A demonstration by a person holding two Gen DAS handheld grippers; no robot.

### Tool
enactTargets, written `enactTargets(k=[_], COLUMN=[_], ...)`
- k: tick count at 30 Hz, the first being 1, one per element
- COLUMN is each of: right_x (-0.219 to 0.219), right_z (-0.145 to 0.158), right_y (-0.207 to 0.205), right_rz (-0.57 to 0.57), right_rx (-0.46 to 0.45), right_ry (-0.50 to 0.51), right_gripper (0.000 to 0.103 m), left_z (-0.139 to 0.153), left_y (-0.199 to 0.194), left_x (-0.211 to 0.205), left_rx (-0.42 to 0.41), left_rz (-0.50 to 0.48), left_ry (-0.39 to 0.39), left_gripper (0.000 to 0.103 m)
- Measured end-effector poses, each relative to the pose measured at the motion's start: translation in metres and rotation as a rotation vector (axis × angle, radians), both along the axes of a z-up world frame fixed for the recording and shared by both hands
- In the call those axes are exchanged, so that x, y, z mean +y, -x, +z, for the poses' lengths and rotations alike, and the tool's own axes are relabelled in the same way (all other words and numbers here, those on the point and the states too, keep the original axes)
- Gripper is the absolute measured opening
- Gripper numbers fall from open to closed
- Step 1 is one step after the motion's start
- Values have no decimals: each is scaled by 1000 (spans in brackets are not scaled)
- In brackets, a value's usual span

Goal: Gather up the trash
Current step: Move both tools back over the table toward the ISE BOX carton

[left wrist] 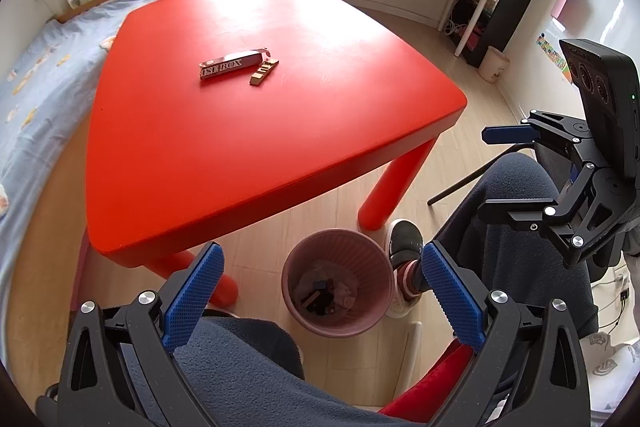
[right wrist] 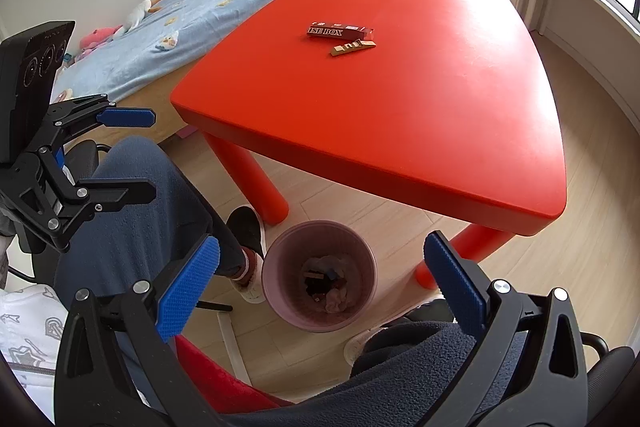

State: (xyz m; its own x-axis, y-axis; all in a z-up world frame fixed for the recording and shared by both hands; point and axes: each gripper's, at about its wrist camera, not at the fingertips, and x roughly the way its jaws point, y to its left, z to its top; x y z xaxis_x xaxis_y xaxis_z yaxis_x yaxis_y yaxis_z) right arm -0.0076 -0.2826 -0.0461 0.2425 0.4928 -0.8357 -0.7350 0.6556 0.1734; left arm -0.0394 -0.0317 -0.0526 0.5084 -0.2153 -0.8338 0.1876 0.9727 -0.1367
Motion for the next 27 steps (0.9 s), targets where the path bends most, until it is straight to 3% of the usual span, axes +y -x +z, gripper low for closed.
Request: enactTargets(k=[15, 27], right_x=[13, 54], right_z=[23, 48], right_y=[-24, -89], right_rz=[23, 91], right_rx=[-52, -104], right_ry=[-17, -9], right_gripper=[100, 100], left_z=[14, 22], left_y=[-19, -59], left_x=[7, 12], left_rx=[-32, -58], left_rz=[-22, -71], left_ry=[-16, -31], left_gripper=[95, 95])
